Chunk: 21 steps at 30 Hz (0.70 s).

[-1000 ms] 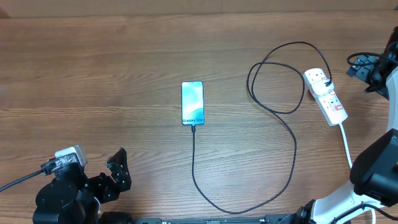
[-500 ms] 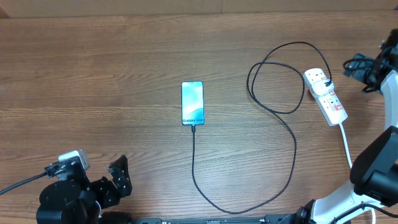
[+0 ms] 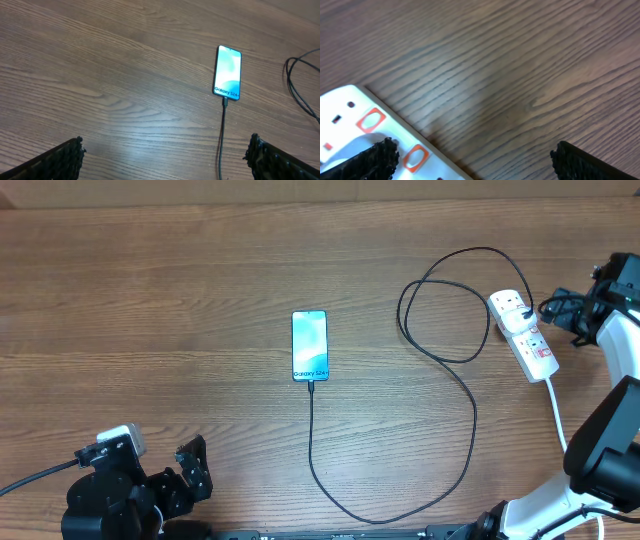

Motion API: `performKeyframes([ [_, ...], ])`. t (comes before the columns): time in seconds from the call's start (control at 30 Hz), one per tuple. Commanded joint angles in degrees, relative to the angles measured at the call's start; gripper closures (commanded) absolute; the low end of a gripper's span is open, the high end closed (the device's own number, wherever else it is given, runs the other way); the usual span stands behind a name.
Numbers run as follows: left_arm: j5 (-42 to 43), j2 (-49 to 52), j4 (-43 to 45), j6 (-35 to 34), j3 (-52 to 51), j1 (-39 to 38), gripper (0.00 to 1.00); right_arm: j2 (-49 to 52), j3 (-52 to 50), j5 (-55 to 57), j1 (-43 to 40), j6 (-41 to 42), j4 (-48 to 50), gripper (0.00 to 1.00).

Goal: Plug charger to phone and switch on socket

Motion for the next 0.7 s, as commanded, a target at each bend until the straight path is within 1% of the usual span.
performKeyframes([
  [0.0,-0.94,-0.37,0.02,-0.81,-0.31,-0.33,0.0,0.5,-1.81,-0.74,-1.42,-0.76,1.53,0.0],
  [0.07,-0.94,-0.37,0.04,-0.81,-0.31,-0.33,0.0,0.9,-2.86,-2.23,-2.08,-1.2,2.29,0.0],
  [0.23,-0.94,-0.37,0.0,-0.81,-0.31,-0.33,0.01,2.23,-3.61,-9.66,-2.8,-5.29,2.71,0.0],
  [0.43,-0.94,-0.37,0.02,-0.81,-0.31,-0.33,0.0,5.31,-3.61,-9.68,-2.69,-5.2,2.93,0.0],
  [0.67,-0.94,-0.37,0.02,-0.81,-0.31,-0.33,0.01,5.92,-3.61,-9.7,-2.82,-4.74,4.09,0.0],
])
